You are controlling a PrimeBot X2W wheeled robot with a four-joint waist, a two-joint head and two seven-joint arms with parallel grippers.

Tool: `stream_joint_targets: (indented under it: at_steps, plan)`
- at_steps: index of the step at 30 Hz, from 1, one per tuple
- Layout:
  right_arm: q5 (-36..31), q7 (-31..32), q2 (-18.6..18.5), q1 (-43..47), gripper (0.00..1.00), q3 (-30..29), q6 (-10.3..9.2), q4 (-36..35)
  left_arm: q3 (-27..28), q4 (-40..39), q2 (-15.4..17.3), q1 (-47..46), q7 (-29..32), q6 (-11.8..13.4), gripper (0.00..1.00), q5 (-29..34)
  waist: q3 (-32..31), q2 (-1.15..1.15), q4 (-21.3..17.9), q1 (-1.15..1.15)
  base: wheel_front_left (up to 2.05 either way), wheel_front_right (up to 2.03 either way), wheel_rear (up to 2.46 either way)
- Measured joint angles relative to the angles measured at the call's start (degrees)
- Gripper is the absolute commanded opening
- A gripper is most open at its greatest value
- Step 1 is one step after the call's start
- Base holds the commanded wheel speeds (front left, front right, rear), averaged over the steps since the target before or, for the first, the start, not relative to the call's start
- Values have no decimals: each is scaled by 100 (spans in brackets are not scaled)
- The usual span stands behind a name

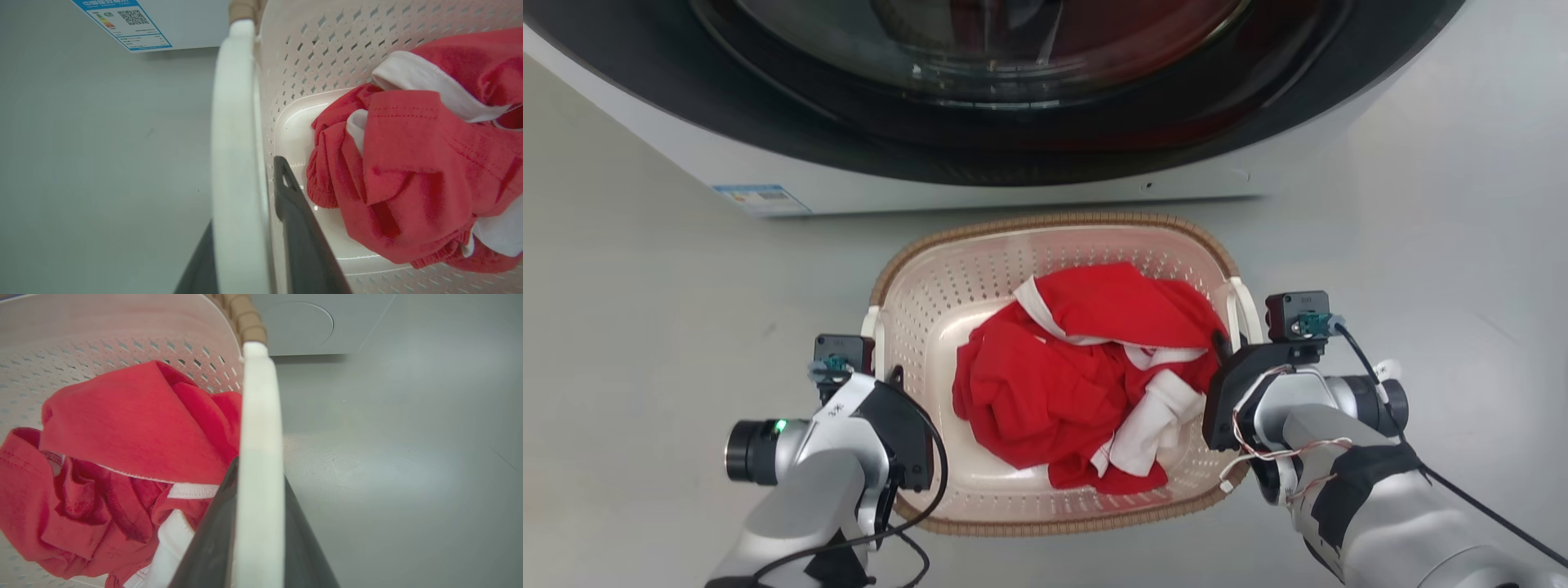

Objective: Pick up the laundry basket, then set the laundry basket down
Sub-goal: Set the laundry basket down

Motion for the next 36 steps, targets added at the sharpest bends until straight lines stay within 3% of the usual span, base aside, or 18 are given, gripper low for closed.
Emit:
stream_joint_targets:
  at_steps: [21,36]
  plan:
    - [-182,-338,-47,-1161,0,-4,-1,64,101,43,86,-1205,-289,9,0,102,1829,0,13,-1,0,0,0]
    - [-183,-531,-47,-1372,0,53,-5,34,97,199,100,-1501,-512,2,0,198,2303,0,40,-2,0,0,0]
